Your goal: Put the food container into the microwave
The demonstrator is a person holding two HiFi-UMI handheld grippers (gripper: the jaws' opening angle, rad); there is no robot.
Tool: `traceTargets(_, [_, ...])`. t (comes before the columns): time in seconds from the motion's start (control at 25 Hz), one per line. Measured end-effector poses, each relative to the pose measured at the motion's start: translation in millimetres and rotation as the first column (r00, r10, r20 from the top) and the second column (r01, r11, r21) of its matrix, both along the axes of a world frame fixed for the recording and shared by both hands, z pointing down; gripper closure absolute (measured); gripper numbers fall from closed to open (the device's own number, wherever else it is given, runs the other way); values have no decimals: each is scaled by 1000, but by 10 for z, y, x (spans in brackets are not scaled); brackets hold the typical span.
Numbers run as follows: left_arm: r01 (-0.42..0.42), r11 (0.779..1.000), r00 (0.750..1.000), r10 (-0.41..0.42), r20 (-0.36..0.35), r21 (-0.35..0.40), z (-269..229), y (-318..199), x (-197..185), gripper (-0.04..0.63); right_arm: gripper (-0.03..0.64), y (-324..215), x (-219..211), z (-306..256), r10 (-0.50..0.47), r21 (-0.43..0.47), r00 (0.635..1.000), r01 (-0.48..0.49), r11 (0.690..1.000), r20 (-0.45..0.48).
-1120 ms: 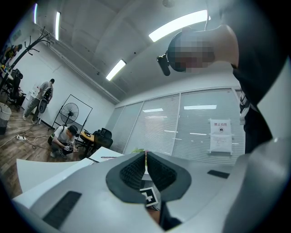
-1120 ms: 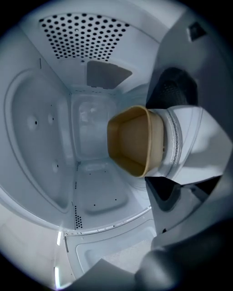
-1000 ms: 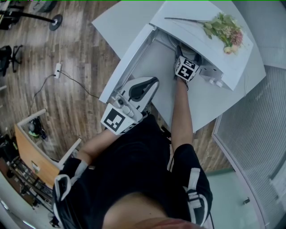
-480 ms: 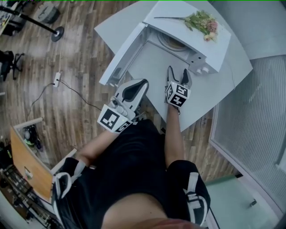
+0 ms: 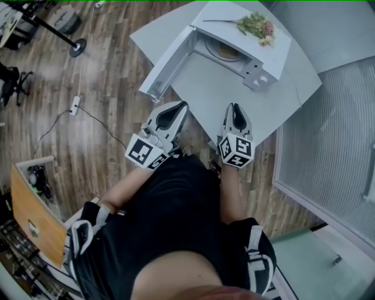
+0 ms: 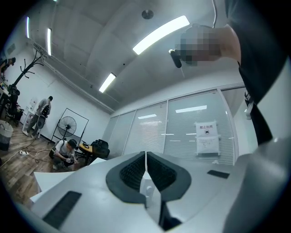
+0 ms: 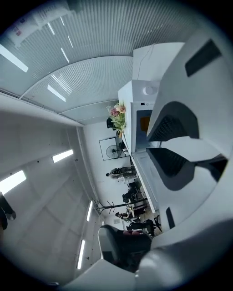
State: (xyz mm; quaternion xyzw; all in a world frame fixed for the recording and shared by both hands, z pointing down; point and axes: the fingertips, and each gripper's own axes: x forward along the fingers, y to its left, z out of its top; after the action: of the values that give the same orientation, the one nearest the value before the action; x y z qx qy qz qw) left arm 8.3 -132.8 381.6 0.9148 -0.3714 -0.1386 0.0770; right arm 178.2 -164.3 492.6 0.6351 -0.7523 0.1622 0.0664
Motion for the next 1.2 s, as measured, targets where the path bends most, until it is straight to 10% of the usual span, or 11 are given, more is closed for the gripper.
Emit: traceTargets(1.2, [-114,993,993,114,2,-1,32,496,-565,563,592,1034,-651,-474,90,56,995,-92,994,37])
